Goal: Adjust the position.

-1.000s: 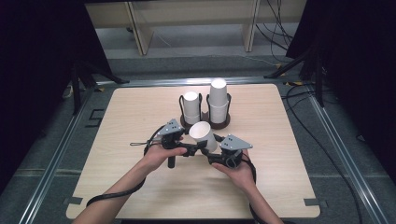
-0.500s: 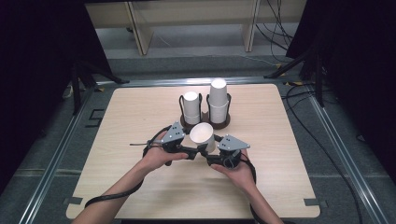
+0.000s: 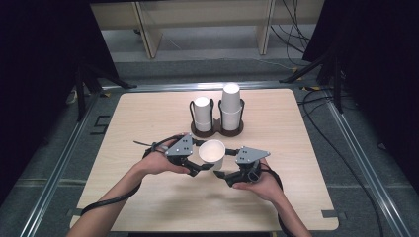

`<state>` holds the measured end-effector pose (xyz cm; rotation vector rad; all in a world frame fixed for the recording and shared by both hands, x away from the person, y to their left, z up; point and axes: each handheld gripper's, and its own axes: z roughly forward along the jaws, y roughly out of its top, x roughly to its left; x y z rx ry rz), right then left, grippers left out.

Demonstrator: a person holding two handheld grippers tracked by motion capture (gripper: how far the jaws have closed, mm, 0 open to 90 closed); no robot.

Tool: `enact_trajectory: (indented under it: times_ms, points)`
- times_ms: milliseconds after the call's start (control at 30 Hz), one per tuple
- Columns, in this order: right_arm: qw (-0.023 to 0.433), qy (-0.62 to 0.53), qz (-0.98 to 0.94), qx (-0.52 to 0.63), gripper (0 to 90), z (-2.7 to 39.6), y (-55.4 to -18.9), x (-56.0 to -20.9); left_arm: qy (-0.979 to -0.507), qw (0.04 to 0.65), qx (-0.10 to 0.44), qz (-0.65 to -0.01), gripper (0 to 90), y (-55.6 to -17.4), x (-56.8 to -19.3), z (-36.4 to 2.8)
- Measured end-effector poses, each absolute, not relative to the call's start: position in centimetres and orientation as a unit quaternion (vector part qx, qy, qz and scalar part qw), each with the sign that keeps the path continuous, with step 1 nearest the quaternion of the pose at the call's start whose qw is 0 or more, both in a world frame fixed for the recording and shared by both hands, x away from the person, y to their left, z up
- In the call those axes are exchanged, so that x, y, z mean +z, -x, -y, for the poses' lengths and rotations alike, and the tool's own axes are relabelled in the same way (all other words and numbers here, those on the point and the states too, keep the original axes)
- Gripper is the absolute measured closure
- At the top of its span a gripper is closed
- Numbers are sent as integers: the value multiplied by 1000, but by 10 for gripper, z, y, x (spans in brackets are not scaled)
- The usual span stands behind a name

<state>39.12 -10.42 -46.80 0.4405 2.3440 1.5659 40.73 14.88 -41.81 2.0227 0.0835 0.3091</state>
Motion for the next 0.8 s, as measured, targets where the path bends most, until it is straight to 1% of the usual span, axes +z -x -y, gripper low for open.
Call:
enact_trajectory:
  times_ms: [33,67,200,300,500,567,667,700,800]
  points:
    - [133,-152,-813,546,176,104,-391,-468,-846,518,127,-29,253,-407,-419,-149]
    - [136,-146,-811,550,178,103,-391,-468,-847,516,124,-27,254,-407,-420,-150]
    - [115,-135,-818,547,197,100,-390,-469,-845,522,112,-25,255,-408,-420,-151]
    - [126,-127,-815,551,212,98,-392,-470,-843,527,104,-22,257,-408,-420,-152]
    - [109,-120,-818,552,243,98,-391,-469,-843,530,92,-11,259,-410,-421,-154]
    - [110,-119,-817,554,245,99,-391,-469,-843,530,89,-10,259,-410,-421,-155]
    - [93,-116,-813,563,249,97,-391,-470,-843,532,85,-2,259,-409,-420,-154]
    - [103,-116,-815,559,249,98,-391,-470,-844,529,87,1,259,-410,-420,-154]
    - [106,-114,-814,559,259,97,-390,-469,-846,527,83,4,260,-410,-420,-153]
